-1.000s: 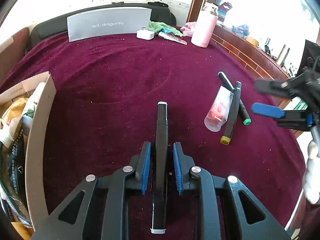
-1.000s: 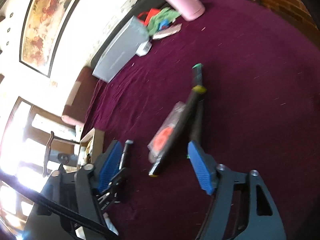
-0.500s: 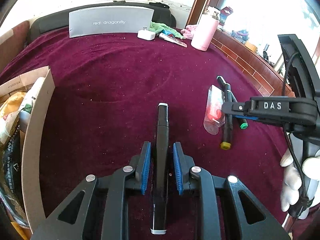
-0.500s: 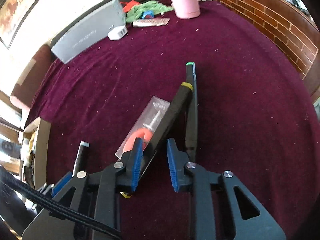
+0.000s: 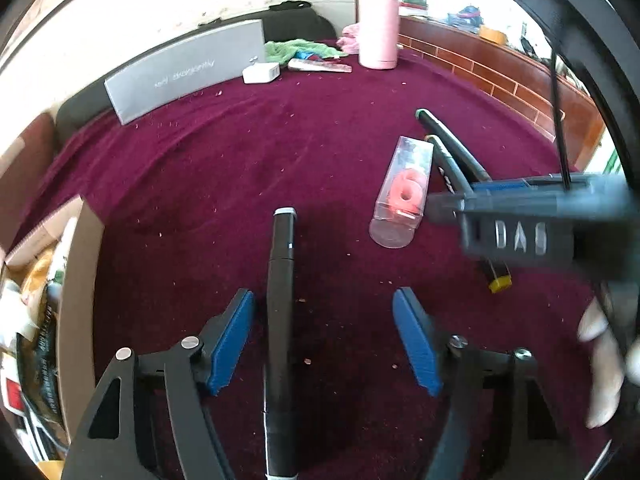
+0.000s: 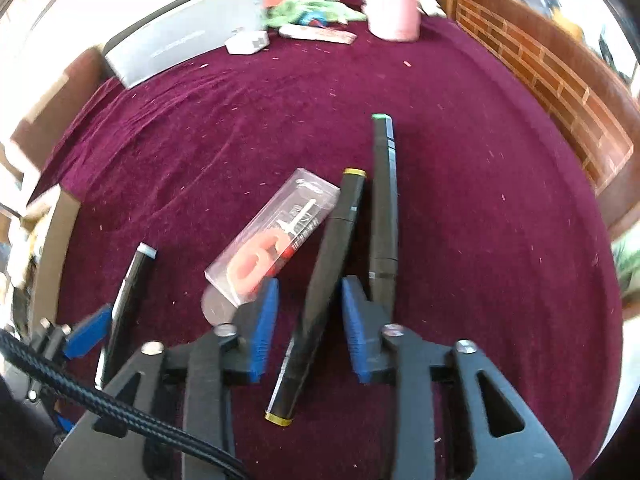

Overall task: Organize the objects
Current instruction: 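Grasp the yellow-capped black marker with the right tool, then carry both held markers over to the cardboard box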

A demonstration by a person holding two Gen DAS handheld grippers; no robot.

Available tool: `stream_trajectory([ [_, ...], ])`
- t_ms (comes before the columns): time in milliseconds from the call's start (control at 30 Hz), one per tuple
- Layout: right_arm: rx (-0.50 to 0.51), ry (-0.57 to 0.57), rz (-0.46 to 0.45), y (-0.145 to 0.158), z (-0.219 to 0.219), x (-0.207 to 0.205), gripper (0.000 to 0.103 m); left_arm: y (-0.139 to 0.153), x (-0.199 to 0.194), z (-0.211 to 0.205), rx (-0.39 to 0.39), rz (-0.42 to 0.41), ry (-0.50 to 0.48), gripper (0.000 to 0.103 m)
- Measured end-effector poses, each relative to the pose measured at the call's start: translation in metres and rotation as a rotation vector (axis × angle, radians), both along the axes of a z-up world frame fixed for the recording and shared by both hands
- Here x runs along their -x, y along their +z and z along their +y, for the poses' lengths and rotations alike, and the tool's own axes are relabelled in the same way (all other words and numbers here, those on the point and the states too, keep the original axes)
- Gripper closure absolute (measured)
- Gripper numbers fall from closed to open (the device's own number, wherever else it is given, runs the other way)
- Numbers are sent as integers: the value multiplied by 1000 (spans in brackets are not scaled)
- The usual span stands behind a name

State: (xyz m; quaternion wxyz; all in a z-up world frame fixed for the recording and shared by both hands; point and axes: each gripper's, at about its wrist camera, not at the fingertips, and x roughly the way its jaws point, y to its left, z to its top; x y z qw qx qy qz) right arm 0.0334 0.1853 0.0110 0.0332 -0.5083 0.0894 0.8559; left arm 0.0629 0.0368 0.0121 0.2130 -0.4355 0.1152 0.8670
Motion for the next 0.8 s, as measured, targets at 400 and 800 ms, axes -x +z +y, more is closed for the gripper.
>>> stream_trajectory([
  [400,-83,40,47,0,-13,-28,91,4,7,-53,-233,-108,112,92],
  [800,-13,50,41,-1,-12,-47,90,6,-6,-35,-68,-48,106,85],
])
